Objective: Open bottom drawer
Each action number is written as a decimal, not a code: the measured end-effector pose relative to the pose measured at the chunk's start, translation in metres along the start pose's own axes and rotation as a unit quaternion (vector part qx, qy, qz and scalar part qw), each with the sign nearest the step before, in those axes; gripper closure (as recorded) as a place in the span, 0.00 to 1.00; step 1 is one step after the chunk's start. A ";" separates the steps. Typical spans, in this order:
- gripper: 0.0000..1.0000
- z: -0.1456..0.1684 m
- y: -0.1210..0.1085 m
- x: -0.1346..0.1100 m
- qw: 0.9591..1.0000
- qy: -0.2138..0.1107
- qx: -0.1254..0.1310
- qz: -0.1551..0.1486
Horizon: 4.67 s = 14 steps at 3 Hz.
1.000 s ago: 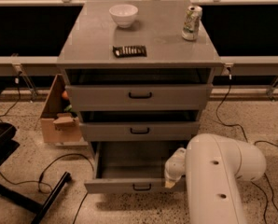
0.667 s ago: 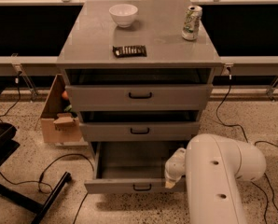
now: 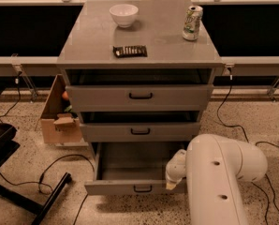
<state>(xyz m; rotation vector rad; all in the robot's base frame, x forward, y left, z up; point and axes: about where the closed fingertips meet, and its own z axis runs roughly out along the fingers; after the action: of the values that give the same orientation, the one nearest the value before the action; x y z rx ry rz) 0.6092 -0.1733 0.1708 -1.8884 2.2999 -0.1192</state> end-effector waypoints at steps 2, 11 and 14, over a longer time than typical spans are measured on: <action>0.85 -0.001 0.004 0.001 1.000 0.001 0.002 -0.001; 0.99 -0.028 0.093 0.014 0.996 0.055 -0.064 0.010; 1.00 -0.036 0.092 0.017 0.996 0.060 -0.062 0.013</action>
Offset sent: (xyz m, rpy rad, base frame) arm -0.0047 -0.0005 0.0005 -0.0022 -0.0031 0.0009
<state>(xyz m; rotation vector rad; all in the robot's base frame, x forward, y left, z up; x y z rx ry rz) 0.5110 -0.1728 0.1899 -1.9580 2.4646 -0.0920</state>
